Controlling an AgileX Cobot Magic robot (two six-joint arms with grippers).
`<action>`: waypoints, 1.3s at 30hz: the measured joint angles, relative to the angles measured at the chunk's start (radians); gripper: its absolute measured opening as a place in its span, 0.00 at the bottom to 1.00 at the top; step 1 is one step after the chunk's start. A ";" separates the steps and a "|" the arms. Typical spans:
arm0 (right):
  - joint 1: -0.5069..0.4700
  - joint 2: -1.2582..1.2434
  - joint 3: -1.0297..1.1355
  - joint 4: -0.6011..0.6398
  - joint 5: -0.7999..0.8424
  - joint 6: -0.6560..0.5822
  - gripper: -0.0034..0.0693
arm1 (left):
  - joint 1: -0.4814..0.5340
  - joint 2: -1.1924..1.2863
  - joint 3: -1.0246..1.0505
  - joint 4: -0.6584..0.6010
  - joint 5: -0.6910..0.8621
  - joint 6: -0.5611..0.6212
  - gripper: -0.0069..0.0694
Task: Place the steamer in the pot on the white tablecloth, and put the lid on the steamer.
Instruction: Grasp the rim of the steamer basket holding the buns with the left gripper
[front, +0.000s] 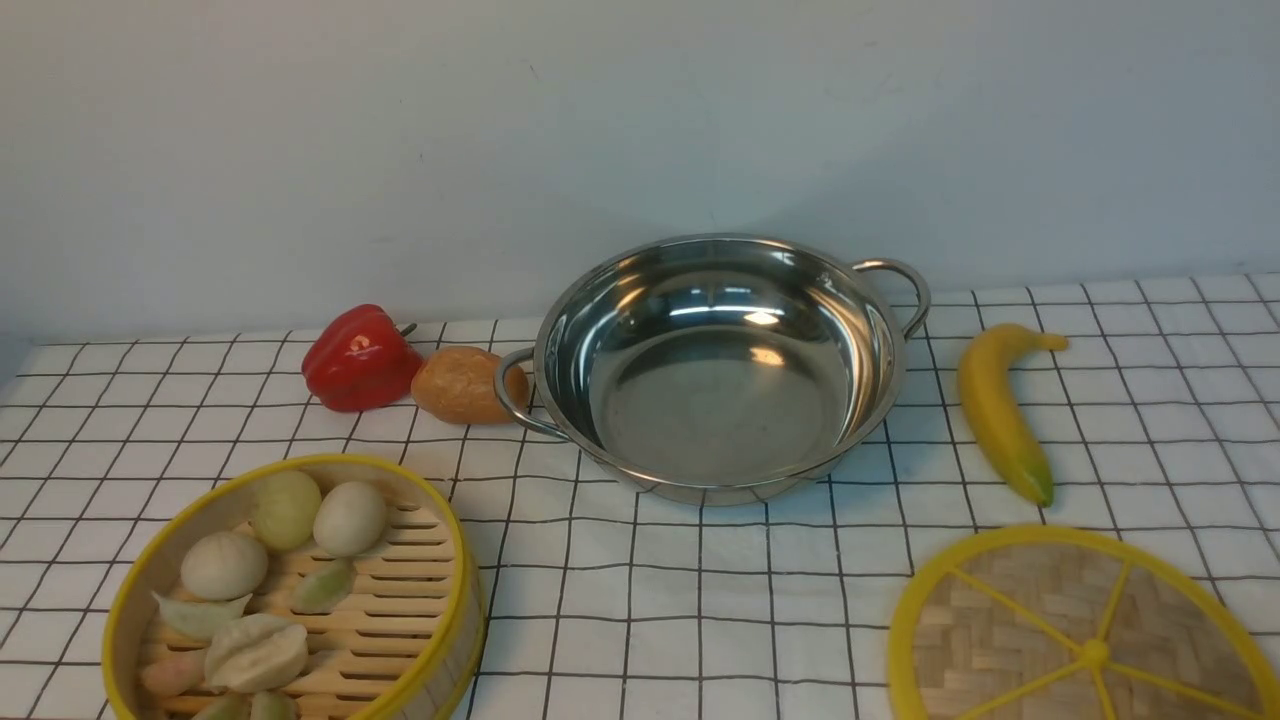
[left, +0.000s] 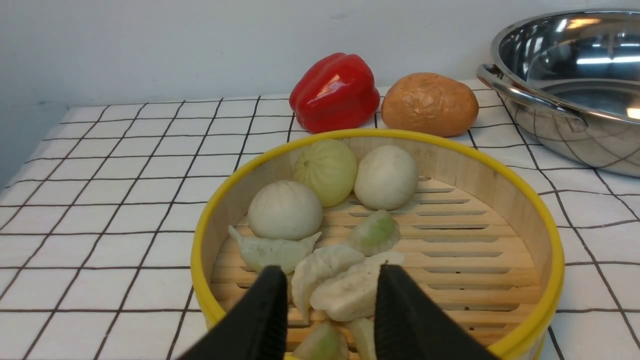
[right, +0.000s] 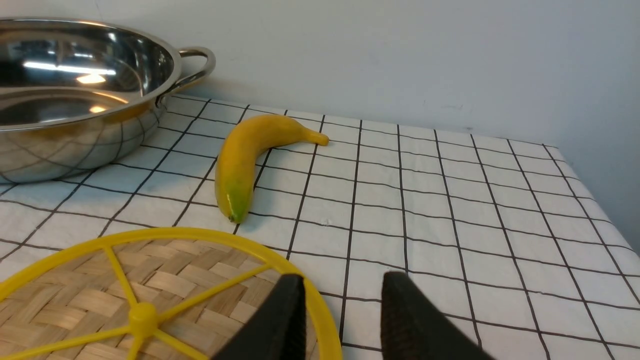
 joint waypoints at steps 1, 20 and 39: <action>0.000 0.000 0.000 0.000 0.000 0.000 0.38 | 0.000 0.000 0.000 0.000 0.000 0.000 0.41; 0.000 0.000 0.000 0.000 0.000 0.000 0.38 | 0.000 0.020 -0.062 -0.390 -0.251 -0.145 0.41; 0.000 0.000 0.000 0.000 0.000 0.000 0.38 | 0.000 1.010 -0.843 -0.437 0.790 0.504 0.41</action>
